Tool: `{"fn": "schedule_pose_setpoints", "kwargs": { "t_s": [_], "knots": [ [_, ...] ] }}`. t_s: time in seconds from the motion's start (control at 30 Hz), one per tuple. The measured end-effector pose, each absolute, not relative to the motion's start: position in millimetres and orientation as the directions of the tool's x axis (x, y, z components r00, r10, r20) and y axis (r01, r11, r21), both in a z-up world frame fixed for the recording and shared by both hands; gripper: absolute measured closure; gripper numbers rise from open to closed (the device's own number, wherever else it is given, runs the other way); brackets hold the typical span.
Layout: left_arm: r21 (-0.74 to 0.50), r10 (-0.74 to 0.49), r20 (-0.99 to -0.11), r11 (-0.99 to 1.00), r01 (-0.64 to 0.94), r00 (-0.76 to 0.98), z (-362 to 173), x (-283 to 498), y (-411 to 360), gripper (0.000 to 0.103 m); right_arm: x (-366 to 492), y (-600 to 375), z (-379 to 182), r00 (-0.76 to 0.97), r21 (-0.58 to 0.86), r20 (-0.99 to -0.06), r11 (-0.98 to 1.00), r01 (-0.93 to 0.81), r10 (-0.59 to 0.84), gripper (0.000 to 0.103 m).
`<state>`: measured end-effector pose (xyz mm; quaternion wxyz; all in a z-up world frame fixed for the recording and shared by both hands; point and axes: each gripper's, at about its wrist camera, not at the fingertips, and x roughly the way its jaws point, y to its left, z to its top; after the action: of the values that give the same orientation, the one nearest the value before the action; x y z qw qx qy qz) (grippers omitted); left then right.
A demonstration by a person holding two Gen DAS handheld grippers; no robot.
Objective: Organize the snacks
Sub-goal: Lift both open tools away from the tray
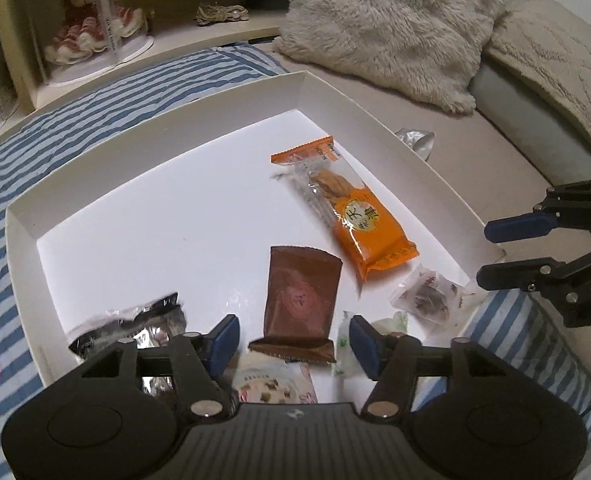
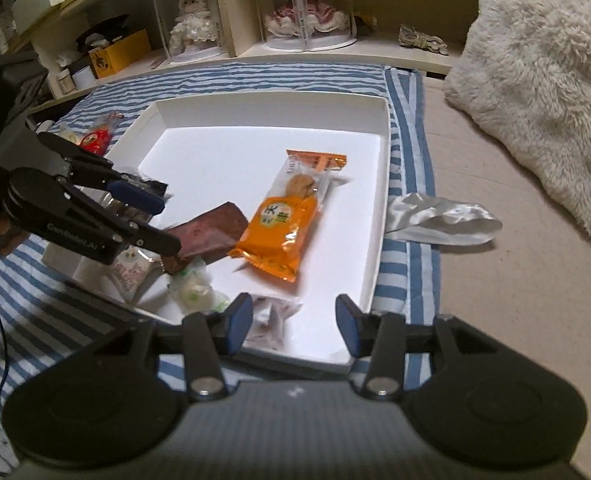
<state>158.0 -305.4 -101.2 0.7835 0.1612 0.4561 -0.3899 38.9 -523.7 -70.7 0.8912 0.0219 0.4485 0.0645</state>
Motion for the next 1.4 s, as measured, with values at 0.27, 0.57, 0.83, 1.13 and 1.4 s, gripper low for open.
{"fn": "schedule_pose_setpoints", "kwargs": {
  "t_s": [0.27,0.57,0.83,1.13,1.4],
  "knots": [
    [-0.149,-0.472,-0.838,0.682,0.716,0.275,-91.6,143.7,-287.9,0.026,32.8,-514.3,-61.6,0.589,0.11,-0.796,0.99,-0.087,0.14,0.042],
    [-0.174,-0.473,-0.833,0.715,0.677,0.286,-77.9,125.2,-264.6,0.0,21.1,-501.9,-47.7,0.597,0.111,-0.794,0.993,-0.048,0.118,0.018],
    [-0.193,-0.487,-0.817,0.735,0.65,0.308,-58.6,109.2,-241.4,0.0,8.5,-485.1,-34.9,0.615,0.081,-0.785,0.996,-0.023,0.078,0.001],
    [-0.189,-0.493,-0.789,0.763,0.618,0.368,-39.7,95.6,-209.2,0.0,0.6,-473.5,-18.7,0.645,0.056,-0.763,0.998,0.01,0.036,0.001],
    [-0.194,-0.483,-0.768,0.802,0.565,0.421,-28.7,94.3,-171.9,0.0,0.8,-462.0,-5.3,0.653,0.069,-0.757,0.997,0.034,0.03,0.001]
  ]
}}
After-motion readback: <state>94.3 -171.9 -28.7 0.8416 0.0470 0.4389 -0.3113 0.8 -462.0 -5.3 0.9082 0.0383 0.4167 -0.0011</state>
